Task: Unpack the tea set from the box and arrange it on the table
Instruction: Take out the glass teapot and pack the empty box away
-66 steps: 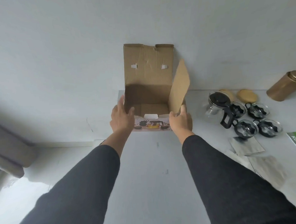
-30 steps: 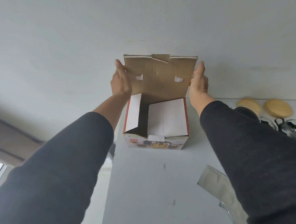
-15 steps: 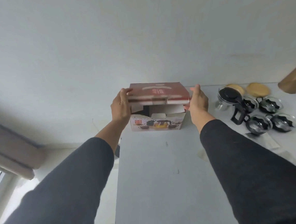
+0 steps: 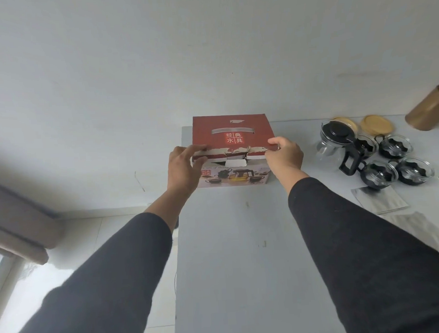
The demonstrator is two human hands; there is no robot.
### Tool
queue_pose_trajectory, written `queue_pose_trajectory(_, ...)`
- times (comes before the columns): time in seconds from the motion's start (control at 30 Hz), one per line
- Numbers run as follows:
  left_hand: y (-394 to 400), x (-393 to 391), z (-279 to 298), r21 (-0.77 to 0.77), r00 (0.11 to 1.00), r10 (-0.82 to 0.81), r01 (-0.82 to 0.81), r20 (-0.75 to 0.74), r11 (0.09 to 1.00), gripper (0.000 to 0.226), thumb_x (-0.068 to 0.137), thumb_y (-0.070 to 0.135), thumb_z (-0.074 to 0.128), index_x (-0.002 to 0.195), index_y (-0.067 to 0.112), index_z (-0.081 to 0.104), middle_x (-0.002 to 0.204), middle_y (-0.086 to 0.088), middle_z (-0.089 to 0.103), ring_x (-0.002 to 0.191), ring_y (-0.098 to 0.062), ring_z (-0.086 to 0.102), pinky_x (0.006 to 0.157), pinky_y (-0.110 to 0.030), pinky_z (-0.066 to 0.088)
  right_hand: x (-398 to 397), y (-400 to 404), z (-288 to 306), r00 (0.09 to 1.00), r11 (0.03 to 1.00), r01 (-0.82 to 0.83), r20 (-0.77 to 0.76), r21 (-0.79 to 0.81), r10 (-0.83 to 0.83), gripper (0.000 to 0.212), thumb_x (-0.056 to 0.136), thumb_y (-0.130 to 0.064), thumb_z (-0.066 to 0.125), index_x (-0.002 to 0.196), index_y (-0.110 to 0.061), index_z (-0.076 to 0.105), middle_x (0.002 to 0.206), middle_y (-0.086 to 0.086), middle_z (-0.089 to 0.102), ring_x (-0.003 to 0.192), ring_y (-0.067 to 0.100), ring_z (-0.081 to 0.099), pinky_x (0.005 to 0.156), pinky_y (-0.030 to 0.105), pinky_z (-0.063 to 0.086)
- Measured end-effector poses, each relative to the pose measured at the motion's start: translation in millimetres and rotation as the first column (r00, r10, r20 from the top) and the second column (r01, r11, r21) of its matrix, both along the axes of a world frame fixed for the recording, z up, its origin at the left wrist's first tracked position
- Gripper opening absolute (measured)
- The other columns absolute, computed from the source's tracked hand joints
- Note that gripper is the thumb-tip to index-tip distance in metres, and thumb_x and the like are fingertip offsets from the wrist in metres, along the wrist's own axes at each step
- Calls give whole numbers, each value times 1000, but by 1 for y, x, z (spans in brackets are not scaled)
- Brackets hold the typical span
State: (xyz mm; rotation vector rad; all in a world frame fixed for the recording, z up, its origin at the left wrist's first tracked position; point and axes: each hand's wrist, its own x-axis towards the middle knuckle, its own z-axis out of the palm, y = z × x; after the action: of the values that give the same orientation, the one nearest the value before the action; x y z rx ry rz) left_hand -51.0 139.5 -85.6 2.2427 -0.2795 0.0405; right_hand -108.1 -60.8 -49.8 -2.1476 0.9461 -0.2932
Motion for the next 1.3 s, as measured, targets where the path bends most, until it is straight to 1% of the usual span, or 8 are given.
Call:
queue_pose_trajectory(0.2,-1,2,4,33,999,16,-17,29,999,23,89,19,62,110,29,66,94,-6,60,90,-22,61,81,-29,47,0,-4,-1,1000,999,5,6,-50,-5,33,89,-5,53,118,-18,62,127,4,60,115,21,56,79,16,36)
queue_pose_trajectory(0.43,-3,6,6,119,997,10,-19,82,993,22,92,21,58,112,27,64,91,-5,56,82,-25,58,70,-25,39,-1,-7,2,1000,998,2,-1,-67,-2,34,93,-4,48,122,-18,59,130,4,58,115,21,55,77,18,37)
queue_pose_trajectory(0.6,-3,5,4,149,997,-9,-3,82,989,22,91,23,59,111,27,65,93,-5,59,82,-23,58,71,-25,39,1,-11,-1,1000,998,-2,-14,-67,1,35,91,-3,49,119,-19,60,127,5,59,113,22,55,77,19,39)
queue_pose_trajectory(0.73,-2,4,-3,116,996,-26,16,81,993,21,90,20,61,111,20,66,101,-8,56,87,-26,61,80,-34,51,4,-11,-4,1000,997,-2,-22,-76,0,33,89,-3,52,116,-19,60,126,8,52,102,21,53,78,19,36)
queue_pose_trajectory(0.9,-1,3,-5,68,997,-28,23,71,997,21,92,23,58,109,14,67,109,-8,50,86,-25,61,81,-37,53,6,-10,-8,995,992,-40,-95,-118,29,23,89,-15,55,108,-17,67,124,9,49,97,19,47,83,20,36)
queue_pose_trajectory(1.07,-4,2,1,122,995,-50,39,88,992,21,93,22,57,111,14,65,127,-7,45,90,-18,52,76,-22,38,-4,-3,-14,931,866,-355,-47,-351,362,36,72,-18,66,107,-23,59,123,1,42,116,21,42,98,34,36)
queue_pose_trajectory(1.17,-5,2,2,100,993,-77,68,93,993,21,93,20,57,112,15,65,131,-7,45,97,-15,54,79,-17,35,-4,3,-21,850,756,-490,-46,-435,524,40,66,-16,69,104,-23,60,122,-1,46,113,20,47,93,35,36)
queue_pose_trajectory(1.3,-7,2,4,93,990,-102,93,94,991,26,92,18,58,117,16,62,135,-6,43,106,-15,53,84,-14,33,-1,8,-28,811,694,-496,7,-522,585,25,63,-9,73,86,-15,66,109,5,57,99,28,57,81,37,41)
